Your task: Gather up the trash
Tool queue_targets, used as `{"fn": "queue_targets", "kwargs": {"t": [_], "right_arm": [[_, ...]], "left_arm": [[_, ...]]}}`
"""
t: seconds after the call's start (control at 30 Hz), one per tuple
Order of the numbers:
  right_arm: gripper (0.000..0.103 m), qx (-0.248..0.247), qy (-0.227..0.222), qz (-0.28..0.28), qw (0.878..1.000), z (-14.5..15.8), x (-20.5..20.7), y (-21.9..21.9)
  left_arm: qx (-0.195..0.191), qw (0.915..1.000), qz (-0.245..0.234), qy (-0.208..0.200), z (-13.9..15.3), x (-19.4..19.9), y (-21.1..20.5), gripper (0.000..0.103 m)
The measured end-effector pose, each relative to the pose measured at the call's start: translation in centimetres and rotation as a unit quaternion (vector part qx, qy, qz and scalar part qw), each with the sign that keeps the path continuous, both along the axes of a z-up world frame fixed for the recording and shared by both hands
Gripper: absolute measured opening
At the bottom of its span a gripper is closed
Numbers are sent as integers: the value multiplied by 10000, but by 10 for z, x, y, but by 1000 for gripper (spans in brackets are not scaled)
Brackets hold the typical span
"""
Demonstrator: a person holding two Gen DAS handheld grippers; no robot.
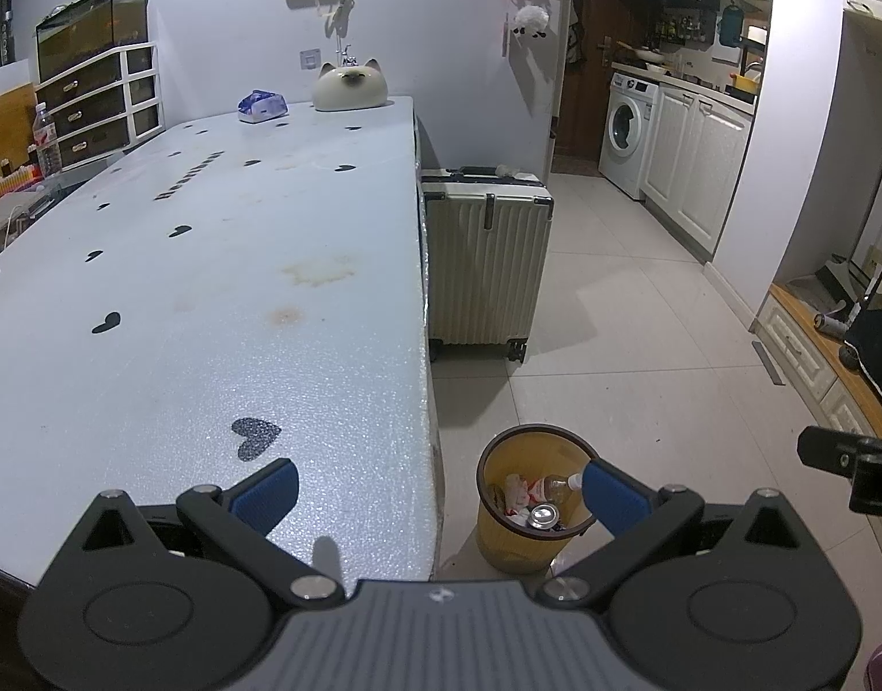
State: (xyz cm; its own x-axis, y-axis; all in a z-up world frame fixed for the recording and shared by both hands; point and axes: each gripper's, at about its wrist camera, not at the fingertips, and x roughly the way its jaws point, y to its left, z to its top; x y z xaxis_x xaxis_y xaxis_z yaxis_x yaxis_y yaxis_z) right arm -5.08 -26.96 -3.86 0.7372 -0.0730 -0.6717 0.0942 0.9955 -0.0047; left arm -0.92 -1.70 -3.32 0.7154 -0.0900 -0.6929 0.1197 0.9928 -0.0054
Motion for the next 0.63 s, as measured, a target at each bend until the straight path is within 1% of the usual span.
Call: {"fn": "queue_targets", "kwargs": {"t": [0.63], "right_arm": [[103, 0, -2, -1, 10000, 0, 0, 0]], "left_arm": [[-3, 10000, 8, 0, 1, 1, -2, 103]]}}
